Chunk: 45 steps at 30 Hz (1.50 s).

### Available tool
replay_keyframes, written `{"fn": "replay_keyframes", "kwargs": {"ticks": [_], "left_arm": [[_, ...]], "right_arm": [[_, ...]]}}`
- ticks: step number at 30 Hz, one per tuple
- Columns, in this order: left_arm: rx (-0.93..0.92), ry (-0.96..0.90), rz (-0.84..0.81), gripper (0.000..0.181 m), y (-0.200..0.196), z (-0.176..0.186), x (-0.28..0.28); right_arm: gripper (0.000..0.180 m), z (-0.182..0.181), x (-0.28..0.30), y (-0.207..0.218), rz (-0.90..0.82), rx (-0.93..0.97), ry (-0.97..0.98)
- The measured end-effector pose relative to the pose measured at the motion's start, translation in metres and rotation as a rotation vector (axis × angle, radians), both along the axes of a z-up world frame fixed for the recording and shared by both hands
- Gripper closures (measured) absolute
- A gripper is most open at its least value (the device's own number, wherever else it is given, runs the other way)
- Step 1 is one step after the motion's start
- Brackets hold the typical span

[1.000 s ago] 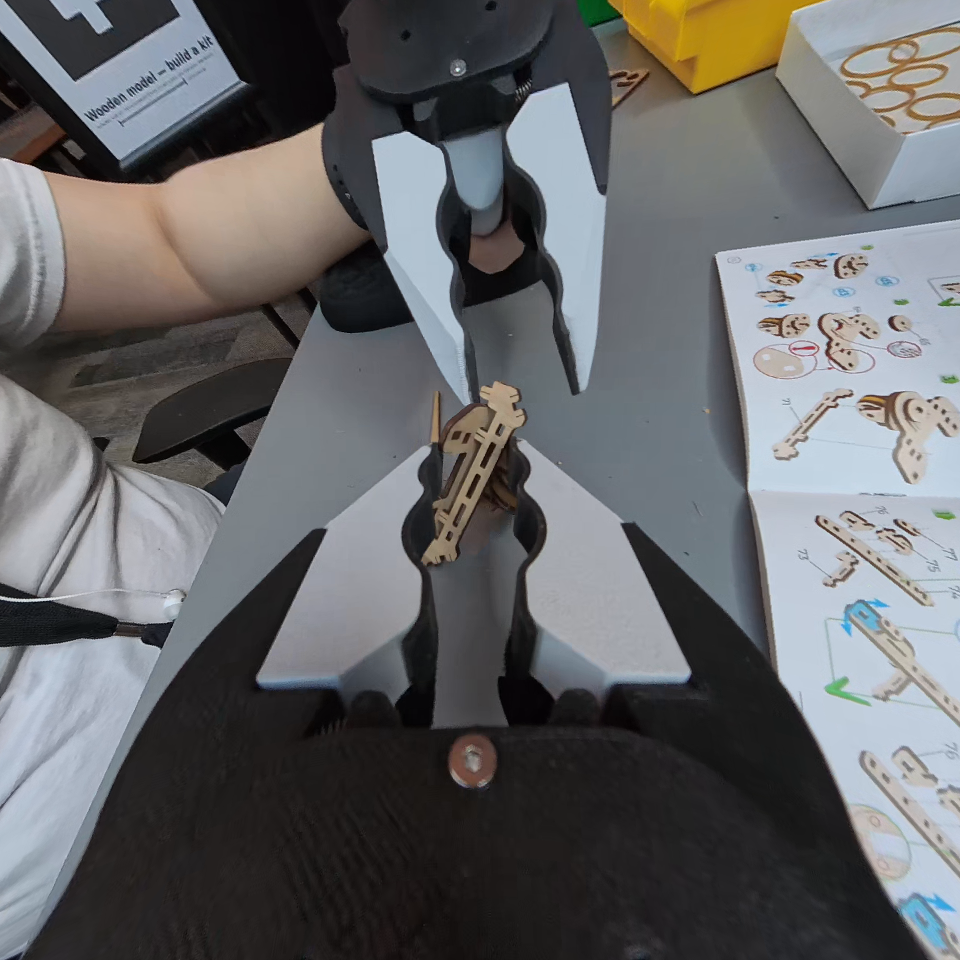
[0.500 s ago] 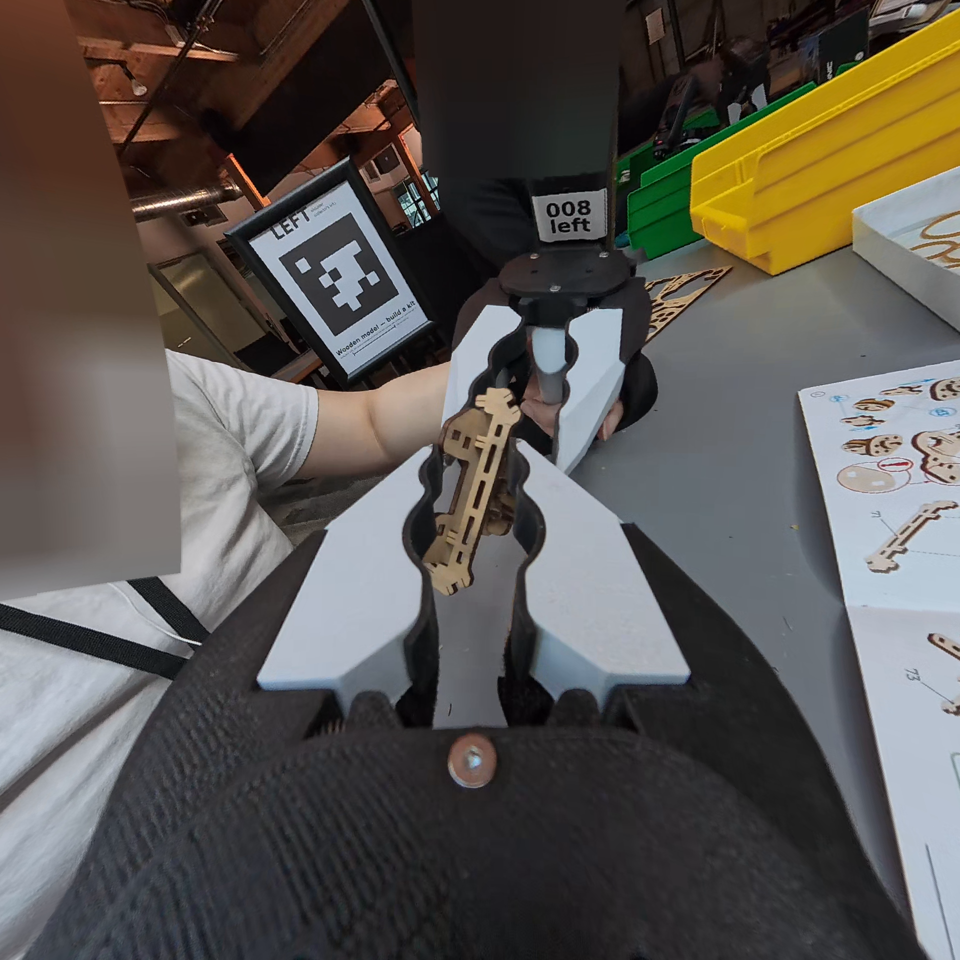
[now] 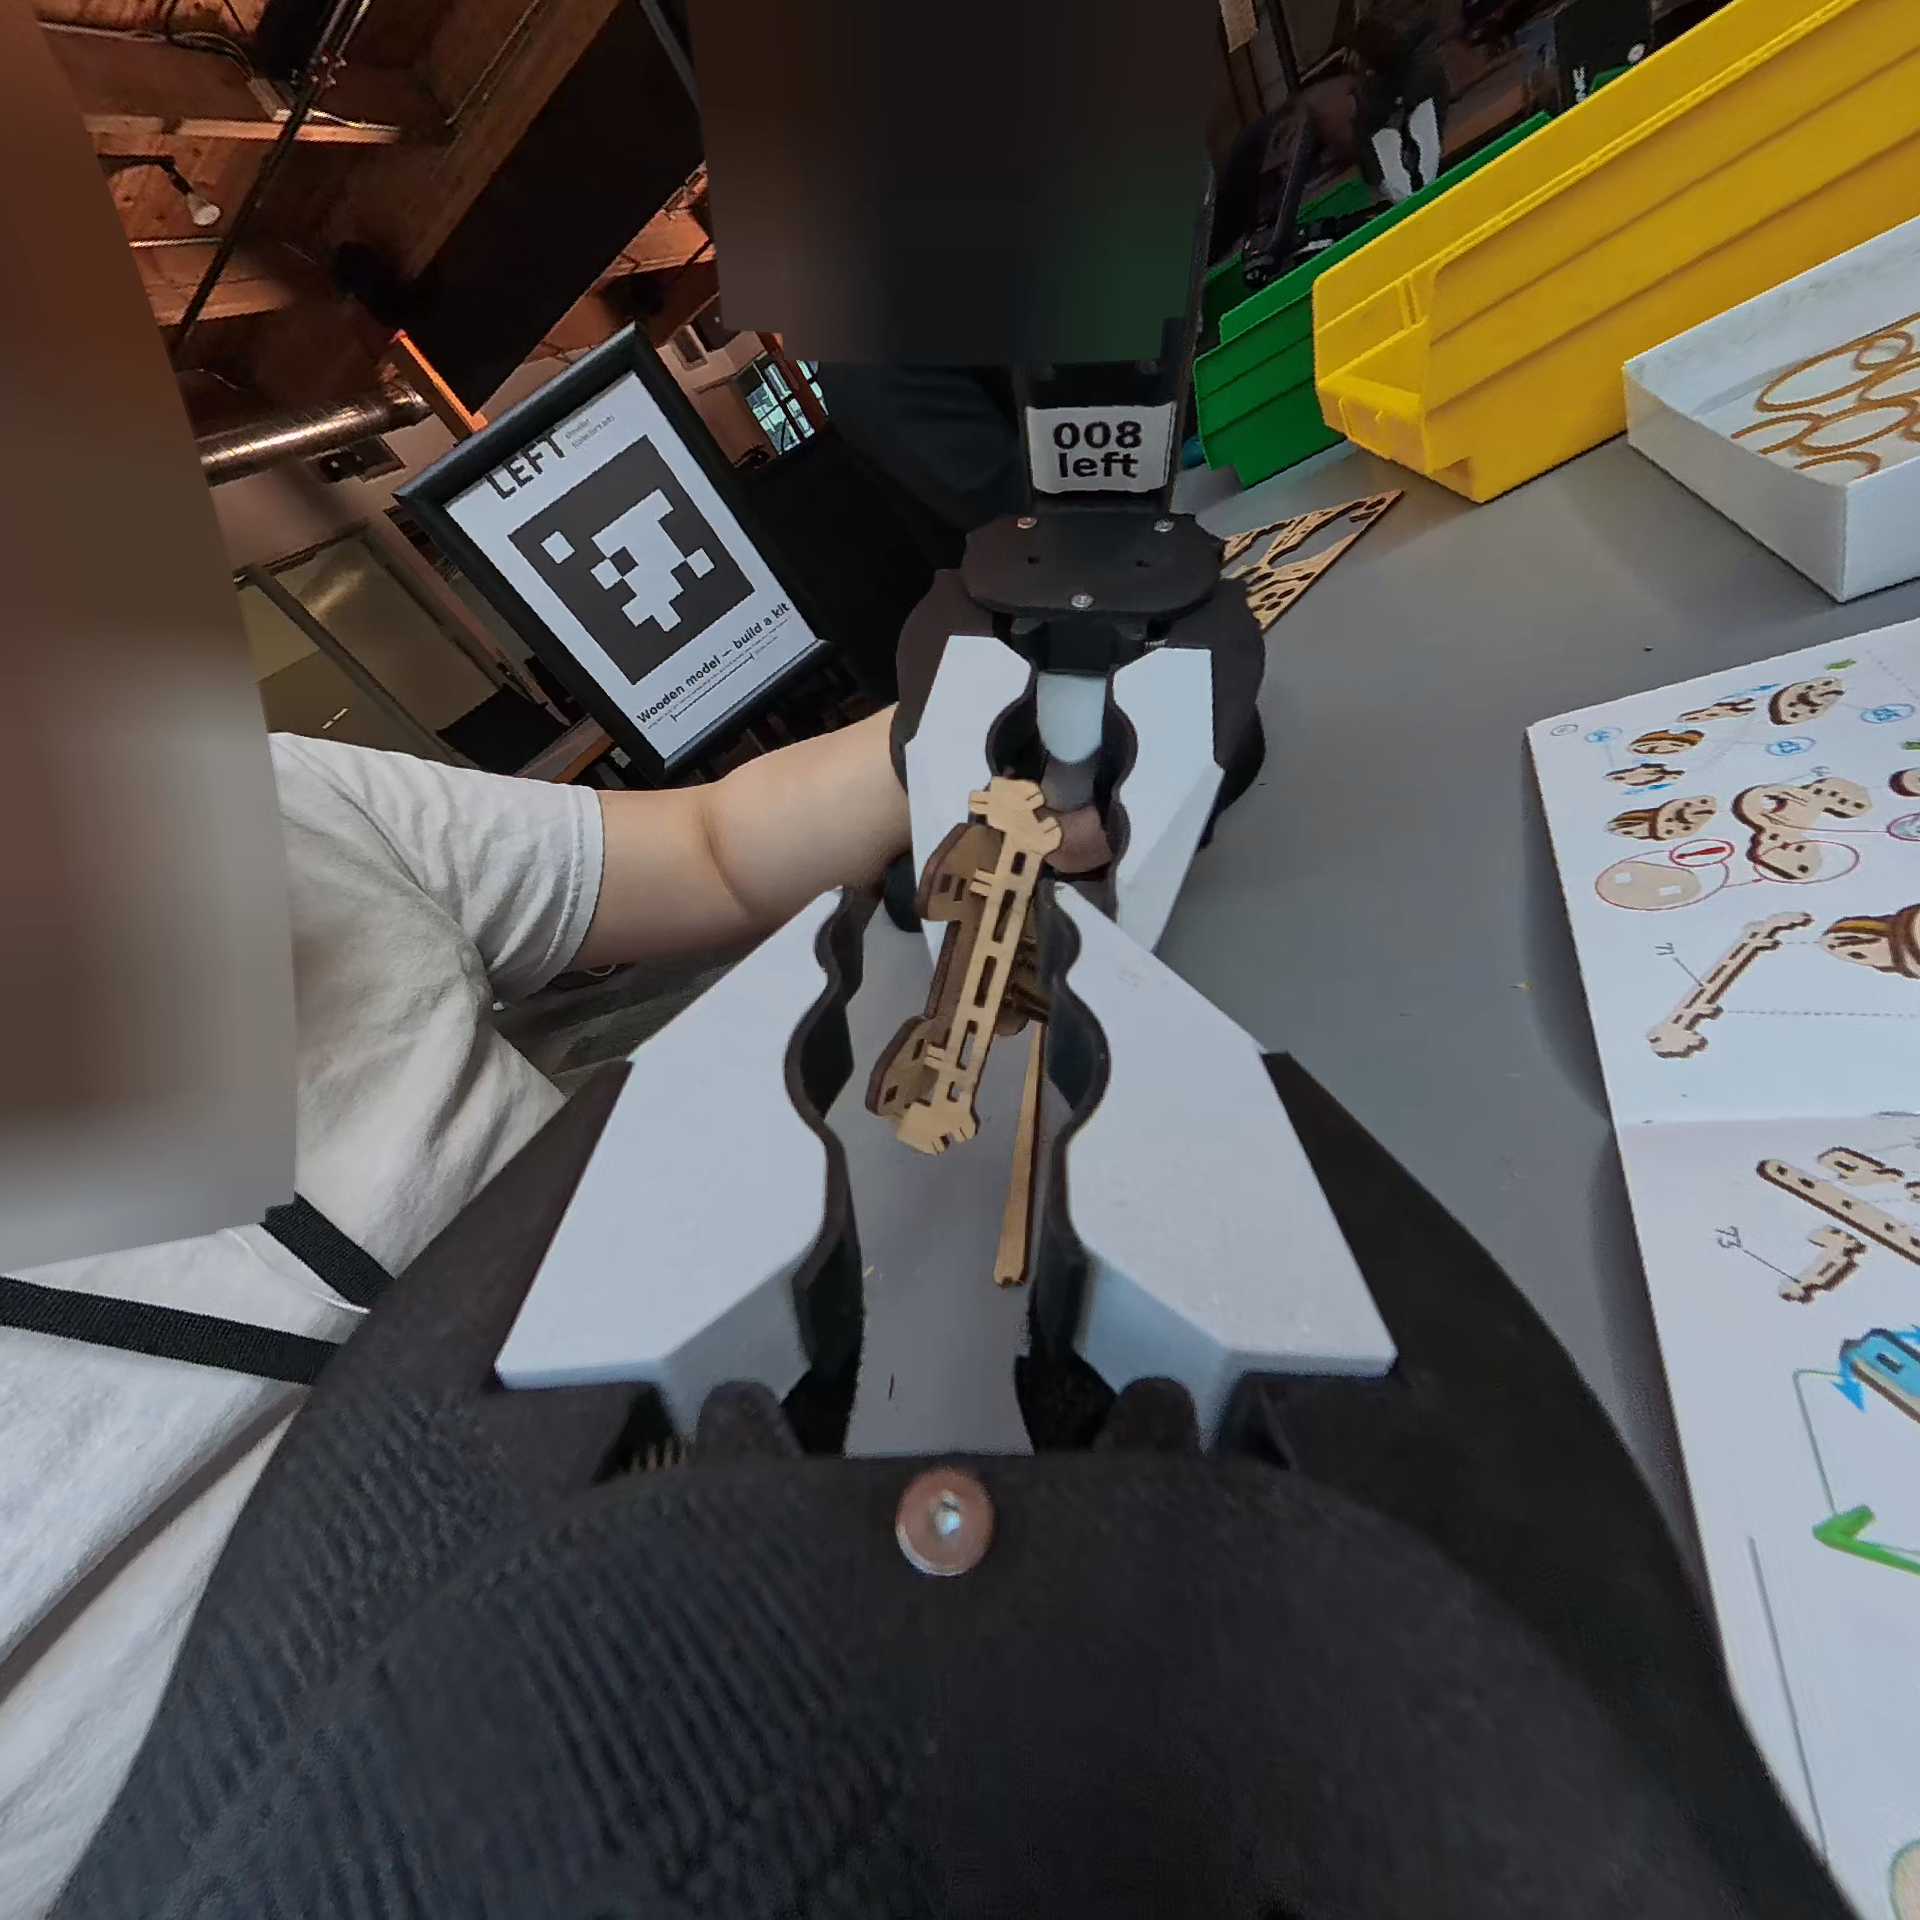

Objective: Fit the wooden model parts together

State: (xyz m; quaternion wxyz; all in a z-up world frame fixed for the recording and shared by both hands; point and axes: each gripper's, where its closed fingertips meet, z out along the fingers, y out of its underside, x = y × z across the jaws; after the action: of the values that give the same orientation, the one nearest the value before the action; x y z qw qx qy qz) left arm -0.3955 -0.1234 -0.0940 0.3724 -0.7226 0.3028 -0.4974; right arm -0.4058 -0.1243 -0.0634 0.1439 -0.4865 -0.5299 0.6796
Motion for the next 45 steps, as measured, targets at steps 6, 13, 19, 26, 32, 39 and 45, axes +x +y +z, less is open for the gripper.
{"fn": "replay_keyframes", "kwargs": {"ticks": [6,13,19,26,32,39,45], "left_arm": [[-0.131,0.087,0.040,0.151,0.003,-0.020,-0.004],[-0.175,0.192,0.056,0.151,0.003,-0.032,-0.003],[-0.120,0.222,0.101,0.151,0.008,-0.030,-0.004],[-0.066,0.269,0.129,0.151,0.010,-0.032,-0.003],[-0.016,0.328,0.126,0.151,0.009,-0.035,0.000],[0.065,0.355,0.148,0.151,0.012,-0.030,-0.001],[0.106,0.398,0.147,0.151,0.011,-0.033,-0.001]], "right_arm": [[0.134,-0.024,0.003,0.022,-0.120,0.218,-0.148],[0.140,-0.031,0.001,0.013,-0.075,0.129,-0.208],[0.153,-0.038,-0.006,0.013,-0.099,0.141,-0.214],[0.166,-0.039,-0.008,0.015,-0.152,0.208,-0.229],[0.166,-0.042,-0.005,0.012,-0.144,0.259,-0.250],[0.167,-0.036,-0.004,0.012,-0.167,0.352,-0.186],[0.167,-0.039,-0.004,0.009,-0.181,0.478,-0.179]]}}
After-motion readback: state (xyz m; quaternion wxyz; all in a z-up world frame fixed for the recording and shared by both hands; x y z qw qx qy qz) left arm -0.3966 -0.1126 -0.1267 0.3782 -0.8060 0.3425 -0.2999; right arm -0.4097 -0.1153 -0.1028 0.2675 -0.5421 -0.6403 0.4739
